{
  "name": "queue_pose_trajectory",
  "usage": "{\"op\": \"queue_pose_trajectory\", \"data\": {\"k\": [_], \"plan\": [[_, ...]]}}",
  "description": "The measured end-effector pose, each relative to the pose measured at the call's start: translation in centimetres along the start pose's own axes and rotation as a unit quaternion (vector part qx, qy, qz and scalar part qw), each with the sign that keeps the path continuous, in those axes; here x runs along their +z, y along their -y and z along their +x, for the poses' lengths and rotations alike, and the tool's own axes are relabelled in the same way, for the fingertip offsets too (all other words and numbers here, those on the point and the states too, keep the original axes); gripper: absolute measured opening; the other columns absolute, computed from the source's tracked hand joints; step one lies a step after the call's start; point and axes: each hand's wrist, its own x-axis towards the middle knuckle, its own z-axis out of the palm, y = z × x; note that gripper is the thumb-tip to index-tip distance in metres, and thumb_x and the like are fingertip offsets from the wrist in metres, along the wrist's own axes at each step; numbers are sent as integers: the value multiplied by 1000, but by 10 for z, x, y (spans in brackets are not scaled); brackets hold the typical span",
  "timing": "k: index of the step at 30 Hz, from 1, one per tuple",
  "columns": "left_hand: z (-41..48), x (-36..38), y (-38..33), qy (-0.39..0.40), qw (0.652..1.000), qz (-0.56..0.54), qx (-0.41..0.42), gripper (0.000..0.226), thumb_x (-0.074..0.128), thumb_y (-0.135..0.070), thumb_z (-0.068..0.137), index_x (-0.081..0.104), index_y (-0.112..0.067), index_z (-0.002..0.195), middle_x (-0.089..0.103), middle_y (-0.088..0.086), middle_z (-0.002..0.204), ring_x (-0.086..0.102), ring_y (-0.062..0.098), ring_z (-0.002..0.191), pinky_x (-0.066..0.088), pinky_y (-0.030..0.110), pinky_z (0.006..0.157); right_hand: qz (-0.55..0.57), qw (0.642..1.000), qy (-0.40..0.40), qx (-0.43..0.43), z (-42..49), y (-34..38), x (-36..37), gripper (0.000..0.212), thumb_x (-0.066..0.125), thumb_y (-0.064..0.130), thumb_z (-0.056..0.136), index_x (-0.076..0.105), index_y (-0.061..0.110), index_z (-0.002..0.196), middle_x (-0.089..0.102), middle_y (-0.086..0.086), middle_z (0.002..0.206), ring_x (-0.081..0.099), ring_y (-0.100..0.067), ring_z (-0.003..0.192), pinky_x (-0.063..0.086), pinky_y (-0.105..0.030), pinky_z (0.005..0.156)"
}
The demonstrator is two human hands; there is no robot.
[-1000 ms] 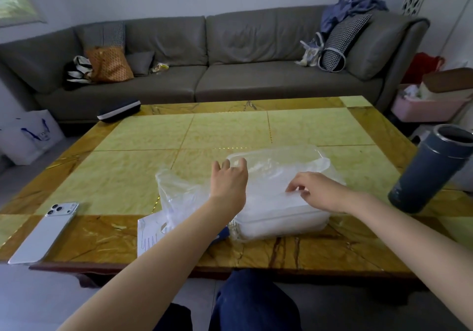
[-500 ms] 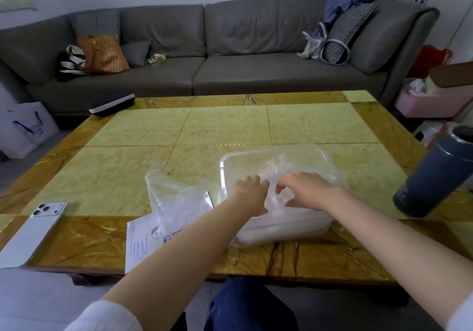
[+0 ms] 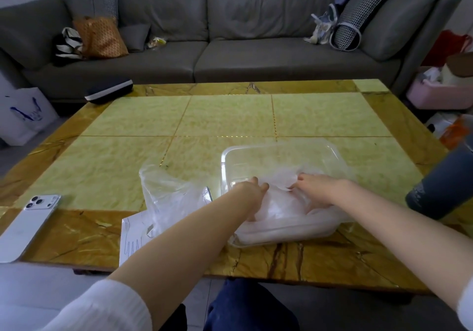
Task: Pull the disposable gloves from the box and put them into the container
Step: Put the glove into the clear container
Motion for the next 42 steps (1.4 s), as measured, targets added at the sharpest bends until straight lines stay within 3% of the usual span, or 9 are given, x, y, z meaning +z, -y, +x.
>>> {"op": "queue_pose_trajectory", "data": {"k": [7,13,18,21,25,30,34,38,42], "plan": [[-13,-5,3,-42,997,68,23,64,60,-34,91,29,-13,143,43,9,135,51,27,118,43,33,88,108,994,0,32,-18,3,-13,66,69,22,84,38,20,142,42,-2,144,45,-22,128,38,-31,104],[-48,-11,13,-203,965,156,50,34,45,-34,97,49,-12,123,60,3,116,56,23,109,34,35,96,141,968,-194,73,-51,21,-40,29,56,22,92,57,22,122,60,5,124,55,-17,113,45,-32,92],[-97,2,49,-510,851,-43,117,23,50,-8,86,64,-13,103,67,1,99,63,21,91,42,32,89,194,893,-403,-43,-65,84,-48,30,50,10,94,50,14,124,53,1,126,54,-14,110,39,-19,81],[-121,32,80,-583,806,-94,36,23,47,-8,82,63,-14,98,65,0,92,63,21,82,41,30,82,201,879,-413,-129,-66,129,-52,39,53,12,93,44,13,131,47,0,130,50,-13,114,38,-17,82],[-138,81,115,-520,825,-197,-106,35,57,4,81,57,-12,112,58,4,108,58,27,96,40,38,84,175,909,-347,-150,-54,175,-53,57,54,21,94,26,15,143,34,-3,141,37,-19,128,42,-30,95],[-144,136,135,-333,891,-268,-153,49,49,-27,95,32,-20,140,36,3,140,38,23,127,34,38,102,176,943,-255,-120,-38,211,-51,63,56,28,93,23,14,145,37,-6,141,45,-23,123,44,-36,96],[-140,152,136,-247,917,-275,-154,57,47,-44,92,31,-21,142,33,5,146,29,23,135,29,39,108,138,962,-222,-78,-26,219,-49,22,52,25,96,60,8,107,64,-9,106,61,-25,96,49,-36,83],[-139,155,141,-246,917,-276,-150,58,52,-50,88,39,-20,136,37,3,141,33,22,131,31,35,105,92,959,-262,-50,-23,214,-52,26,48,28,98,63,10,85,66,0,86,56,-17,74,38,-26,65],[-138,155,141,-256,911,-284,-152,60,56,-51,86,41,-17,133,41,2,138,37,20,128,35,33,103,69,946,-316,-39,-28,204,-65,29,47,26,99,62,11,78,69,2,86,64,-17,81,42,-26,64]]}}
